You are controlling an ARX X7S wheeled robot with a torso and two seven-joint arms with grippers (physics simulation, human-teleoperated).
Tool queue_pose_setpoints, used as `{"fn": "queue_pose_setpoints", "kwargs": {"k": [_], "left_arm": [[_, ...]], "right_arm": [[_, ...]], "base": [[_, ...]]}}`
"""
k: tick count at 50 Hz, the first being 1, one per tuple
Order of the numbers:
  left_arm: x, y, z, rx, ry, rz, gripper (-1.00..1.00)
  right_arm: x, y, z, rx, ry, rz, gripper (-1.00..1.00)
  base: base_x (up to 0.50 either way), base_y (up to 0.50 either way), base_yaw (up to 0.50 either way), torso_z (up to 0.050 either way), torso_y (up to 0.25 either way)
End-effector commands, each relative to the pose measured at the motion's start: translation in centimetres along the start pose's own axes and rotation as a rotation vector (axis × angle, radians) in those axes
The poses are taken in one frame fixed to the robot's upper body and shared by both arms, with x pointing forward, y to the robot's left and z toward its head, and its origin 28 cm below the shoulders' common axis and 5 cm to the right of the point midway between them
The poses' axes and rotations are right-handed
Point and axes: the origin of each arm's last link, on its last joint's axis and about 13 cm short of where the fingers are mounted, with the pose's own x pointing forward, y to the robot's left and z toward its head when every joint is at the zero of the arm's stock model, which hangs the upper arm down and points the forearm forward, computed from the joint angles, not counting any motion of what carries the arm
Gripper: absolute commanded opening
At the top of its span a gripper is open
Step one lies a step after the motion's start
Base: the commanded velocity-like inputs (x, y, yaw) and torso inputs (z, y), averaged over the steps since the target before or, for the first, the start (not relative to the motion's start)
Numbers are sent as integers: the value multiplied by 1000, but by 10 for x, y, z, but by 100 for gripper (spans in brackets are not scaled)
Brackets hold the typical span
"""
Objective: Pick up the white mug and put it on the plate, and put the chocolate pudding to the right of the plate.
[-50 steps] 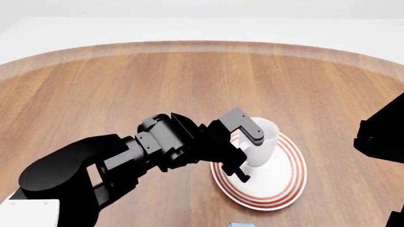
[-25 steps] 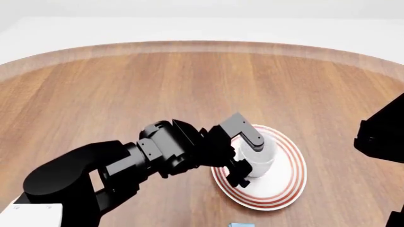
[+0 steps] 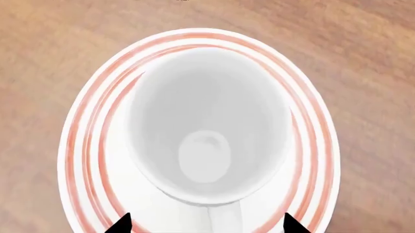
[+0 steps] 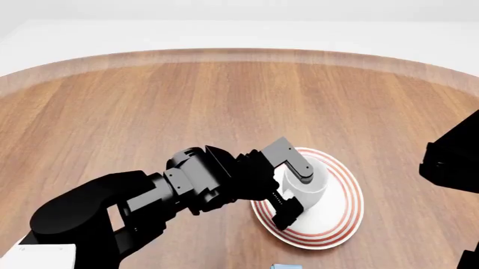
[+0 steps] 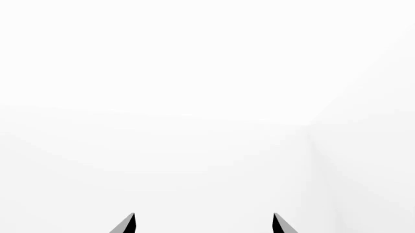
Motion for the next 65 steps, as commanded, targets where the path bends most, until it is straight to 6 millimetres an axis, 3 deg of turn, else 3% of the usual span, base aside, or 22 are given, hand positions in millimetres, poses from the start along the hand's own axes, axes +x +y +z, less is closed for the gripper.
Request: {"fn": "queue_pose_setpoints", "kwargs": {"k": [1,23,48,65], "left_arm": [[1,-5,13,14,-52,-28,100],[-15,-9,35,49,-98,-6,100],[-58,-26,41,134,-137,-4,100],[-93,-20,46,144,-209,9,100]], "right_arm": [[0,-1,1,-21,-14,2,100],[-3,5,4,-15,-15,27,100],[0,8,10,-7,-31,37,100],[1,9,10,-4,-31,40,100]], "base": [[0,0,0,0,0],[0,0,0,0,0],[0,0,0,0,0],[0,0,0,0,0]]}}
